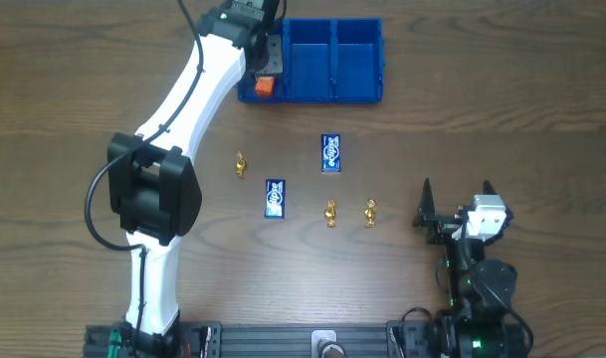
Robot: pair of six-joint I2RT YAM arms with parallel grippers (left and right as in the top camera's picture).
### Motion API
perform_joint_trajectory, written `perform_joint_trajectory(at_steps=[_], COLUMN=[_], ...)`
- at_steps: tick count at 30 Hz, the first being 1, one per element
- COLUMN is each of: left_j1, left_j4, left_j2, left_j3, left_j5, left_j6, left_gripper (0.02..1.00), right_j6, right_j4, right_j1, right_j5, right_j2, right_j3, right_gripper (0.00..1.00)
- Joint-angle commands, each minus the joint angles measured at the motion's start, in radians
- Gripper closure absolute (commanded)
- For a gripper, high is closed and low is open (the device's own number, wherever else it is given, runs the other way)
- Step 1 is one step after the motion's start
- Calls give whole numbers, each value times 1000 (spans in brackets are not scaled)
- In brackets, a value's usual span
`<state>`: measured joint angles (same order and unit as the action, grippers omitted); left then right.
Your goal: Sort Candies Into Trays
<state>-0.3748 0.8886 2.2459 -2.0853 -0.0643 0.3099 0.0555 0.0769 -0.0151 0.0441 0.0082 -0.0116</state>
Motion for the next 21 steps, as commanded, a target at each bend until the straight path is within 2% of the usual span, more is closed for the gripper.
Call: perform_joint_trajectory(at_steps=[1, 2, 3, 5, 6, 8, 12, 13, 17, 21], left_j1=[4, 6, 8, 14, 18, 26, 37, 50, 83, 128], left_j4=[-3, -3, -4, -10, -14, -30, -251, -381, -612, -723], left_j2=[19, 19, 19, 16, 7, -37, -331, -500, -870, -1230], left_j3=[5, 5, 5, 5, 5, 18, 258, 416, 742, 1007], left_j5=[12, 13, 13, 13, 13, 13, 13, 13, 9, 11], left_j6=[-19, -18, -18, -18, -17, -14, -7, -5, -49, -134], left_gripper=[608, 535, 391, 198, 123, 58, 18, 18, 18, 18], right_j6=[-12, -12, -12, -12, -12, -12, -12, -12, -12, -12], right_j4=[2, 2, 2, 2, 2, 2, 2, 2, 2, 2], right_j1=[5, 5, 5, 5, 5, 5, 5, 5, 5, 5], right_j5=[-2, -2, -2, -2, -2, -2, -2, -2, -2, -2], right_j2=[-5, -5, -5, -5, -5, -5, -5, -5, -5, -5], right_j3=[4, 4, 4, 4, 4, 4, 4, 4, 4, 4], right_gripper=[3, 3, 3, 5, 3, 3, 3, 3, 5, 3])
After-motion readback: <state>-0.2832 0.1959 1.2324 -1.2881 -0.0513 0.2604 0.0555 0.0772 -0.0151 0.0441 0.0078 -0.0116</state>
